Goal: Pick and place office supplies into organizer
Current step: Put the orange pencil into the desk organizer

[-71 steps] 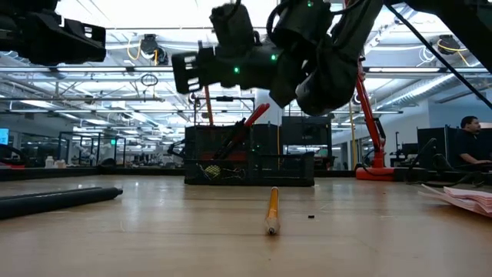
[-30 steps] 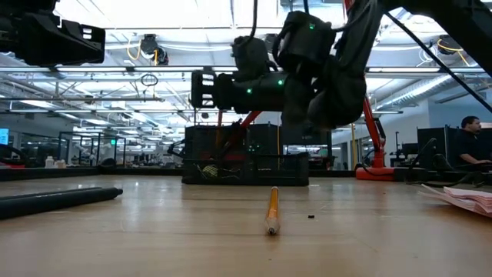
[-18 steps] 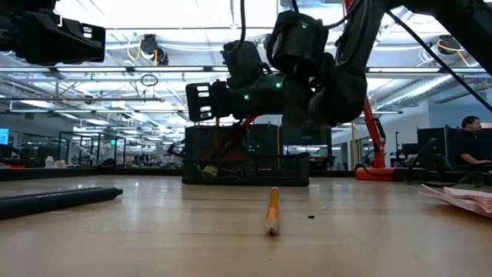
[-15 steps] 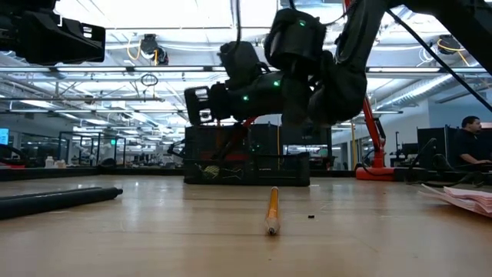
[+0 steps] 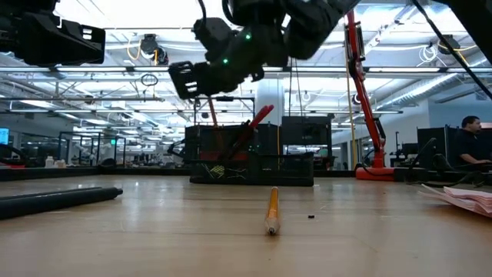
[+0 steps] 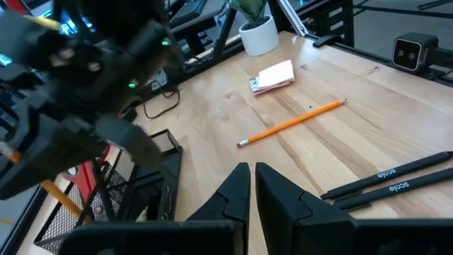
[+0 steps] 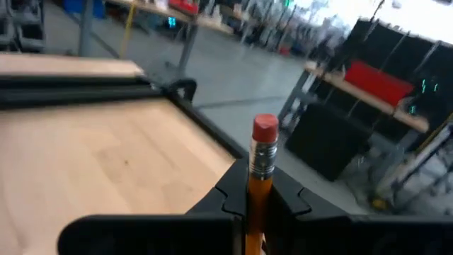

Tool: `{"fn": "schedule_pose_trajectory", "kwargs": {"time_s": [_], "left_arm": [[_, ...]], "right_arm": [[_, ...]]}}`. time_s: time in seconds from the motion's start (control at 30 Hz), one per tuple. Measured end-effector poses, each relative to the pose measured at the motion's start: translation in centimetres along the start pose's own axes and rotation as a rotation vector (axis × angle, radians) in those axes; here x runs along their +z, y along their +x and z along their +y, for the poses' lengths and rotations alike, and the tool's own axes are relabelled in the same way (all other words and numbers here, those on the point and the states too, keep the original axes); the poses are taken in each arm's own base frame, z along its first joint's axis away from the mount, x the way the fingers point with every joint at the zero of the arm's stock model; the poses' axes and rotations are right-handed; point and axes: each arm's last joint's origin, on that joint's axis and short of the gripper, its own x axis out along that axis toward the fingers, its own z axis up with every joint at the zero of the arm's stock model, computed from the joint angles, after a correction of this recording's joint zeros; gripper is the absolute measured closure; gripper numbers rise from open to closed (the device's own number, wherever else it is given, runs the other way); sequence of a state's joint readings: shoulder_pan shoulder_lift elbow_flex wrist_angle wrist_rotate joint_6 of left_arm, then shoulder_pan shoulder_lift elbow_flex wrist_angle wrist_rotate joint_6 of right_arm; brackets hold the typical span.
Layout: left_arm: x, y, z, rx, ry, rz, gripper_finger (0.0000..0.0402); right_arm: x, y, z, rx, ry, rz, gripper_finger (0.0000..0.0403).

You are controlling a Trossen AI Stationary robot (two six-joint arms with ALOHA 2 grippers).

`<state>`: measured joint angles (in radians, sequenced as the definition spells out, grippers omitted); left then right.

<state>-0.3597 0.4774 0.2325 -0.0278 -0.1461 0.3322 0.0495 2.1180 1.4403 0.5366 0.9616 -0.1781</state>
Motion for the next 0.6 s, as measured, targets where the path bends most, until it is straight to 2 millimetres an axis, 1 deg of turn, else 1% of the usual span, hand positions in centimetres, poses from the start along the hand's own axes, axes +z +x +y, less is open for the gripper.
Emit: {"fn": "schedule_pose_trajectory", "kwargs": {"time_s": [0.1, 0.23, 0.37, 0.6], "left_arm": [[0.0, 0.0, 0.0, -0.008, 0.000, -0.003, 0.0371], [0.0, 0.0, 0.0, -0.014, 0.001, -0.005, 0.0371], [0.0, 0.0, 0.0, -0.014, 0.004, -0.006, 0.0371], [0.0, 0.0, 0.0, -0.014, 0.008, -0.006, 0.0371]], "right_arm": [[-0.1, 0.7, -1.1, 0.037, 0.049, 0.061, 0.0392], [-1.0, 1.9, -2.0, 0.074, 0.060, 0.128, 0.0392], [-1.5, 2.8, -2.6, 0.113, 0.087, 0.166, 0.0392], [-1.7, 3.3, -3.0, 0.165, 0.064, 0.180, 0.0392]]}}
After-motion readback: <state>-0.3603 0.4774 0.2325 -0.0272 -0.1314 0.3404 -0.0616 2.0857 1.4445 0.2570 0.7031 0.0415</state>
